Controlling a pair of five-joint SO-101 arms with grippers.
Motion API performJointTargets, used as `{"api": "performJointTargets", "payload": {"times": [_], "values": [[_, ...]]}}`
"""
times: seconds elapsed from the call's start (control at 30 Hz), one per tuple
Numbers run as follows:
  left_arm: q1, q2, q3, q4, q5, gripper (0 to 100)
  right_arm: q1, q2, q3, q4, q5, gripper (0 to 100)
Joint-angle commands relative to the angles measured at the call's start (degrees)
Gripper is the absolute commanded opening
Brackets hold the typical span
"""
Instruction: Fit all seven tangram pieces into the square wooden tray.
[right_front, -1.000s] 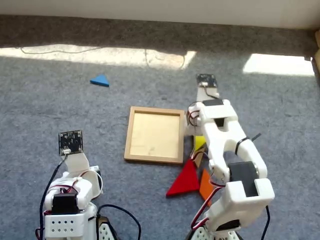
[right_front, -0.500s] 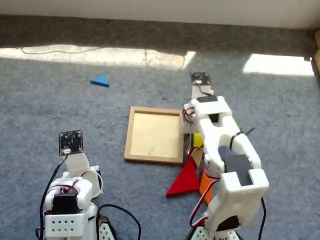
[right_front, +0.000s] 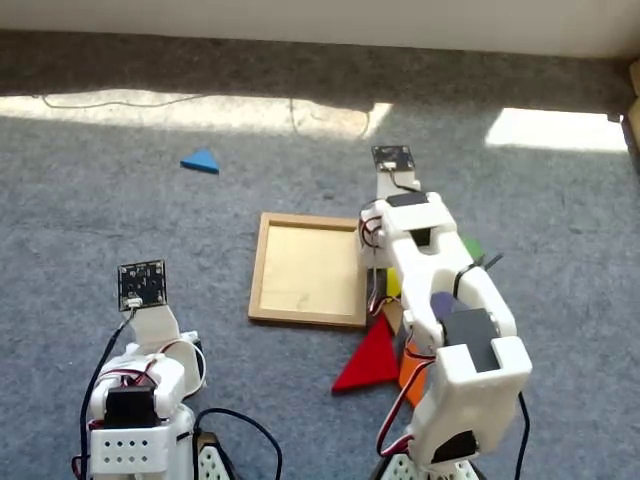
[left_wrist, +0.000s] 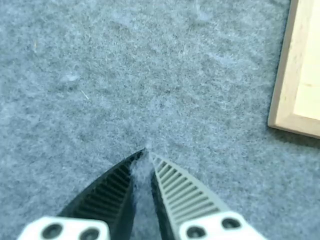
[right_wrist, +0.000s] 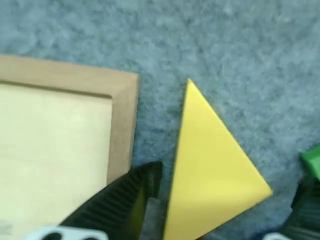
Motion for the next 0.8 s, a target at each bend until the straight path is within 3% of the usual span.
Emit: {"api": "performJointTargets", "payload": {"times": [0.0,0.6,0.77], "values": [[0.8,-0.9,1.1,0.3,-0.4,0,-3.8,0.9,-2.3,0.1,-0.1,41.8],[0.8,-0.9,1.1,0.3,-0.4,0,-3.6,1.3,0.0,0.1,-0.1,41.7],[0.8,-0.9,1.1,0.3,-0.4,0,-3.6,1.3,0.0,0.1,0.2,32.2]]}}
